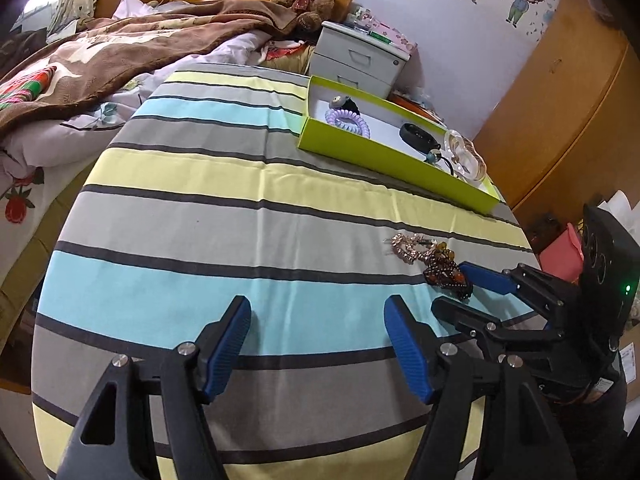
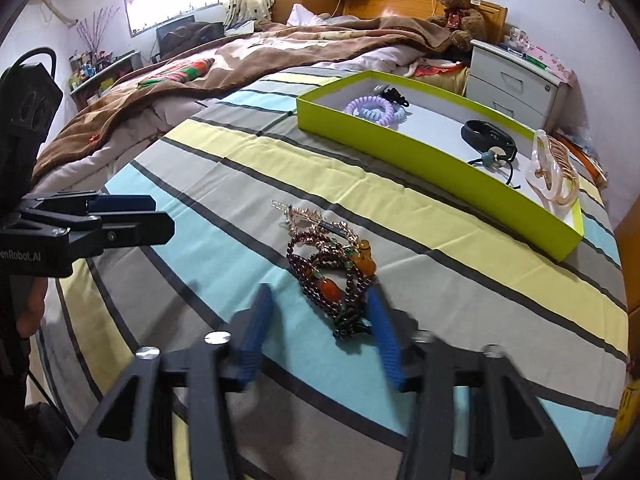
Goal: Organize jewelry
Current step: 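Grasp the orange-beaded bracelet with the right tool, then grasp the gold rhinestone hair clip with the left tool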
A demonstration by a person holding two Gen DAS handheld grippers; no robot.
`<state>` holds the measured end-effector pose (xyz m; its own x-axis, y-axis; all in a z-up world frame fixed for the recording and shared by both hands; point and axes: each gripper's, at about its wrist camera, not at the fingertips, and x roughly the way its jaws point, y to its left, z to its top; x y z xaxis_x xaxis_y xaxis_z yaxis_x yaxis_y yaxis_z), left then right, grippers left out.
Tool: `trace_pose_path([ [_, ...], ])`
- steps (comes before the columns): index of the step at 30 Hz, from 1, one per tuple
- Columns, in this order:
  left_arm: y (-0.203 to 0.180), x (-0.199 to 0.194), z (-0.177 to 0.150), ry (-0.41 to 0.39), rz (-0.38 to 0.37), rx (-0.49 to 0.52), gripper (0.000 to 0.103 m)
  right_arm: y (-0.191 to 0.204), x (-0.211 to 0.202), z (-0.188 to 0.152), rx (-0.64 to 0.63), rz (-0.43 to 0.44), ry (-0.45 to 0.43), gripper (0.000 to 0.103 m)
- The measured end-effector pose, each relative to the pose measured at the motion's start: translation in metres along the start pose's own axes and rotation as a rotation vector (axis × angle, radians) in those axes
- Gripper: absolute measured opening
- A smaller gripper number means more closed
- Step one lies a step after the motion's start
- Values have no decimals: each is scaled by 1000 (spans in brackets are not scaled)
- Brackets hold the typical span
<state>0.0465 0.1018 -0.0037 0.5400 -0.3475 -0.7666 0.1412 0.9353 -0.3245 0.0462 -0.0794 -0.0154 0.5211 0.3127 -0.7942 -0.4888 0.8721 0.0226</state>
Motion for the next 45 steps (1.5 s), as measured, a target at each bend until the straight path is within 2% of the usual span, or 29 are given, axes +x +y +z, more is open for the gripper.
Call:
trace_pose_path([
  [3, 0, 0, 0, 2, 4, 1, 71, -2, -3, -2, 10, -2, 1, 25],
  [5, -1, 0, 1, 1, 6, 3, 71, -2, -6, -6, 2, -8, -2, 16],
  [6, -2, 0, 1, 2, 8, 3, 71, -2, -8, -8, 2, -10, -4, 15],
  [11, -4, 0, 2, 1, 13, 8, 71, -7, -21, -17, 23, -1, -28, 15],
  [20, -20, 7, 9, 4, 10, 48, 71, -33, -50, -32, 131, -59, -103, 14],
  [29, -57, 33, 37, -9, 1, 158, 71, -57, -69, -47, 235, -88, -147, 14],
  [35, -75, 56, 47, 11, 7, 227, 71, -67, -75, -53, 275, -89, -165, 14],
  [45, -100, 63, 26, 85, -41, 307, 71, -71, -76, -55, 291, -83, -178, 14],
])
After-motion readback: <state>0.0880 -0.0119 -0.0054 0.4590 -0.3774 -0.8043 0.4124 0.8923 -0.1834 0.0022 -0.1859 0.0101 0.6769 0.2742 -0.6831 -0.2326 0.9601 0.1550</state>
